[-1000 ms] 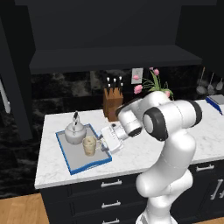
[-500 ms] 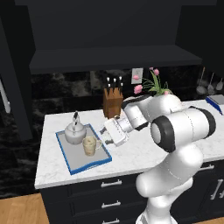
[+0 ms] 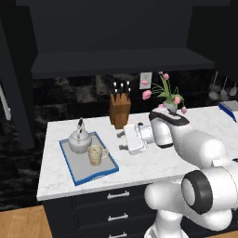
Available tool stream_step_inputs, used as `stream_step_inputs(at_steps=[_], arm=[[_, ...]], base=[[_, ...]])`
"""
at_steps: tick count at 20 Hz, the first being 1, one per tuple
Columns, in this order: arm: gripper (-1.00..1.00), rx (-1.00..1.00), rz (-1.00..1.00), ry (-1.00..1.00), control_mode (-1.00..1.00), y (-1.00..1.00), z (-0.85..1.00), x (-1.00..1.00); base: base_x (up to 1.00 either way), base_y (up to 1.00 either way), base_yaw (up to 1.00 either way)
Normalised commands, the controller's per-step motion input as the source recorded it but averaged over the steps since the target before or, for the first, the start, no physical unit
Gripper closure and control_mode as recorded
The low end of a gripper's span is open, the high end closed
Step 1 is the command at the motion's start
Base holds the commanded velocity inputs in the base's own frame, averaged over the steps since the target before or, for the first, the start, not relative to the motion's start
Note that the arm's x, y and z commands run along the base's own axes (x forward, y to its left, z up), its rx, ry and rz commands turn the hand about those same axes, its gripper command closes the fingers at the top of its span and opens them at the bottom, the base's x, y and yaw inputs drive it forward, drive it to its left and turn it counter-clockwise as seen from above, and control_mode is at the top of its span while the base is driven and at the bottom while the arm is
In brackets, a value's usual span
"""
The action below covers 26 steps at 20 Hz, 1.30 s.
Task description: Pick the kettle from the counter and place it on the tray. Then pick the mug from the cabinet and place it on the tray. Then close the cabinet doors.
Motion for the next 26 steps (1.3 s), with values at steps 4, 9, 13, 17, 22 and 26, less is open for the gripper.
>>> stream_step_inputs(at_steps=[4,9,13,17,22,26], arm=[[-1.00,0.16,-0.36,0.22,-1.00,-0.31,0.73,-0.50],[-1.00,0.02,-0.35,0.24,-1.00,-0.22,0.71,-0.46],[-1.00,0.01,-0.40,0.21,-1.00,-0.30,0.70,-0.48],[-1.00,0.00,-0.46,0.29,-1.00,-0.39,0.59,-0.43],[-1.00,0.00,-0.42,0.32,-1.00,-0.35,0.50,-0.40],[-1.00,-0.04,-0.43,0.05,-1.00,-0.30,0.23,-0.63]], base=[[0.00,0.00,0.00],[0.00,0.00,0.00],[0.00,0.00,0.00],[0.00,0.00,0.00],[0.00,0.00,0.00],[0.00,0.00,0.00]])
